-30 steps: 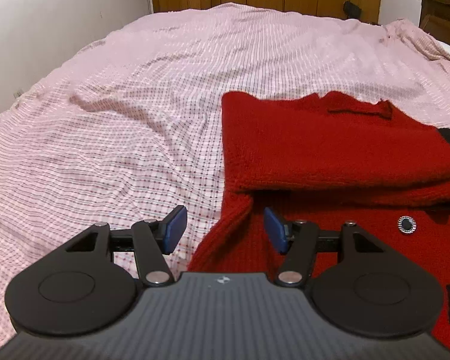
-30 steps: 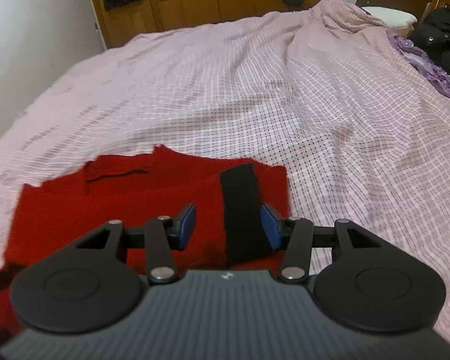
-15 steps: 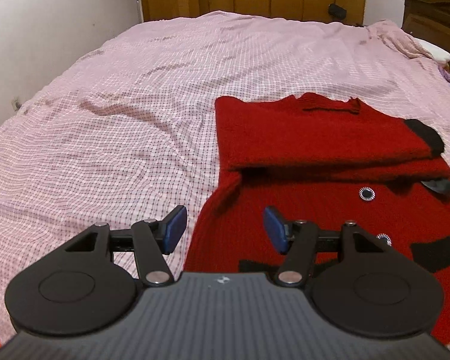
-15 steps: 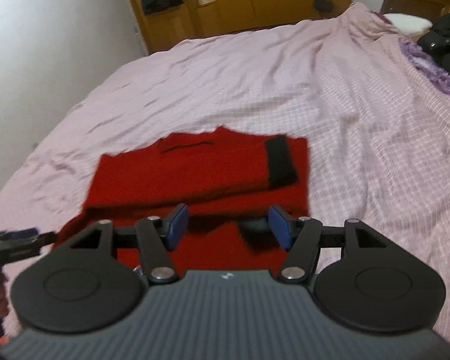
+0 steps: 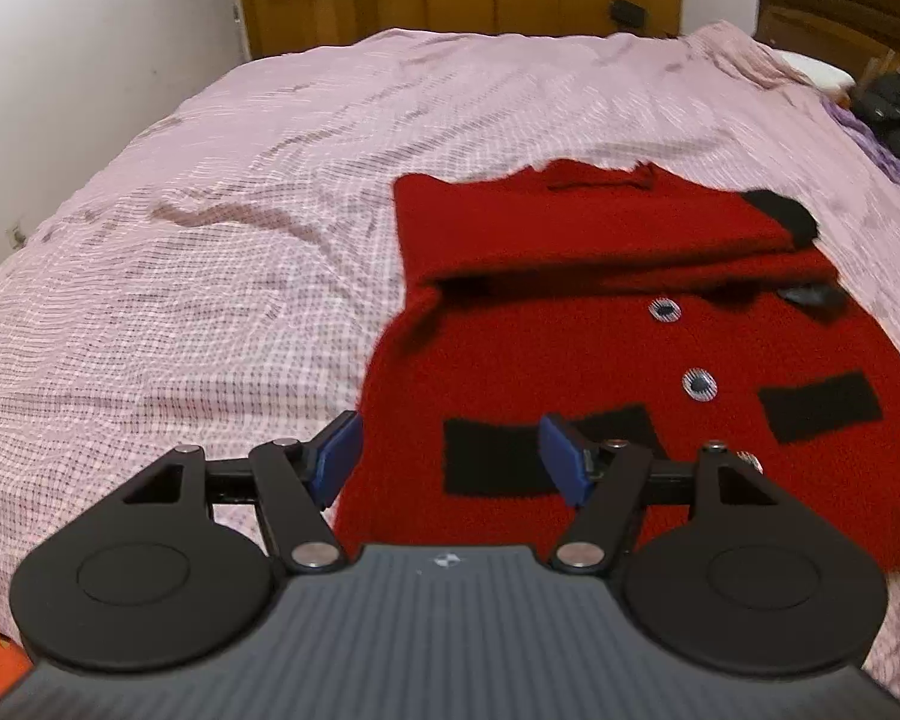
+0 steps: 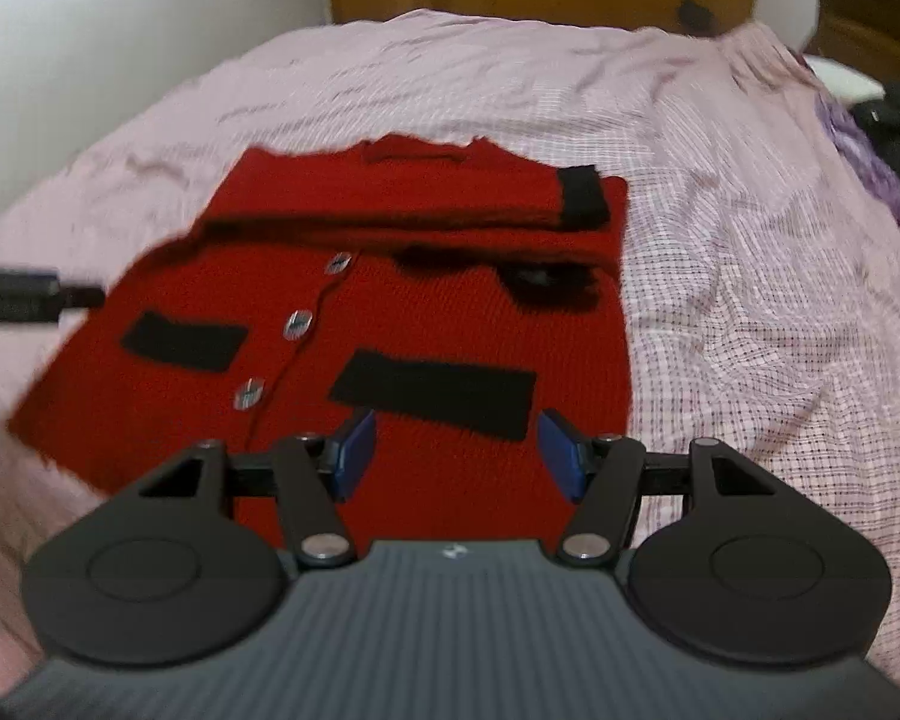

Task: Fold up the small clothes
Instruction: 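Withdraw the right gripper from the folded sleeves, then move both grippers down to the cardigan hem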

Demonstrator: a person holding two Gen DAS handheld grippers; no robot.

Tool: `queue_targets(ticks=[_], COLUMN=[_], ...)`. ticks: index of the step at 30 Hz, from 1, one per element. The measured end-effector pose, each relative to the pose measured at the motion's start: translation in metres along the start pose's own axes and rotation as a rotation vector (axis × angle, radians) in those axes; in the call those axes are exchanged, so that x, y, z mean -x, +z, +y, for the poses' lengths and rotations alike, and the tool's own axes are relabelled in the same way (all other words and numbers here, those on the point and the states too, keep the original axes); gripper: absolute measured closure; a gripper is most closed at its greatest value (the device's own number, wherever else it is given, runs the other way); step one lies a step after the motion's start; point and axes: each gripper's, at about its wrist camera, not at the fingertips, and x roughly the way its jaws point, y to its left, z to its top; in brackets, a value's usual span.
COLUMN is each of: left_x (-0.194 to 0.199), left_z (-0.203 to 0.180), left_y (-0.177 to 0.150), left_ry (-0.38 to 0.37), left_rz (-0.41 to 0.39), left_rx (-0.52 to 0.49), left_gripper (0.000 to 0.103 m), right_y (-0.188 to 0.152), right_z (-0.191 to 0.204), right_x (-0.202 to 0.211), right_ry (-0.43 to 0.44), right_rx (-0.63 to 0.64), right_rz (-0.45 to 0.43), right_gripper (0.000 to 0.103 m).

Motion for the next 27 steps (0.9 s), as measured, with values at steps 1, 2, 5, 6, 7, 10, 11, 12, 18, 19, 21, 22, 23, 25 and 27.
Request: queue_targets(ticks=[1,2,5,6,7,10,11,12,18,19,21,22,23,25,27], left_x=[0.002,0.003,0.004,0.003,0.003,0.001,0.001,0.000,-0.004,-0.004,-0.005,-0.006,-0.006,-0.007,-0.007], left_z=[-0.002,-0.003,-0.008,-0.010,-0.012,-0.015,-0.016,-0.017,-0.024,-0.026,-0.028,-0.028,-0.029,-0.030,-0.030], left_y=[-0.004,-0.007,-0.017,-0.021,-0.025,-0.034,-0.037,-0.039,-0.052,-0.054,-0.056,-0.058,-0.059,-0.061,-0.062], left_ry=[-0.009,-0.015,-0.022,-0.023,-0.023,-0.027,-0.031,-0.036,-0.050,-0.054,-0.061,-0.065,-0.070,-0.076,-0.077], left_rz=[0.006,0.012,0.027,0.033,0.040,0.060,0.065,0.070,0.102,0.106,0.114,0.119,0.124,0.130,0.132], left_rx=[-0.006,-0.011,-0.026,-0.032,-0.039,-0.049,-0.051,-0.054,-0.076,-0.078,-0.082,-0.085,-0.088,-0.094,-0.099], left_gripper=[0.031,0.031,0.030,0.030,0.030,0.030,0.030,0.030,0.030,0.030,0.030,0.030,0.030,0.030,0.030], right_y=[-0.004,-0.008,-0.019,-0.022,-0.026,-0.035,-0.038,-0.040,-0.049,-0.050,-0.052,-0.052,-0.053,-0.054,-0.055], right_z=[0.004,0.007,0.017,0.021,0.025,0.035,0.038,0.039,0.048,0.048,0.049,0.049,0.050,0.052,0.054], right_x=[-0.001,-0.003,-0.009,-0.011,-0.013,-0.019,-0.019,-0.020,-0.022,-0.022,-0.023,-0.024,-0.024,-0.025,-0.024], right_ry=[0.006,0.015,0.025,0.022,0.011,-0.029,-0.027,-0.017,-0.016,-0.016,-0.010,-0.008,-0.009,-0.009,0.001], right_rx=[0.013,0.024,0.045,0.054,0.068,0.102,0.104,0.102,0.137,0.143,0.146,0.148,0.152,0.169,0.193], right_rz=[0.006,0.014,0.030,0.032,0.033,0.039,0.043,0.048,0.059,0.060,0.064,0.067,0.069,0.072,0.077], right_gripper=[0.041,0.041,0.041,0.041,0.041,0.041,0.041,0.041,0.041,0.041,0.041,0.041,0.041,0.041,0.039])
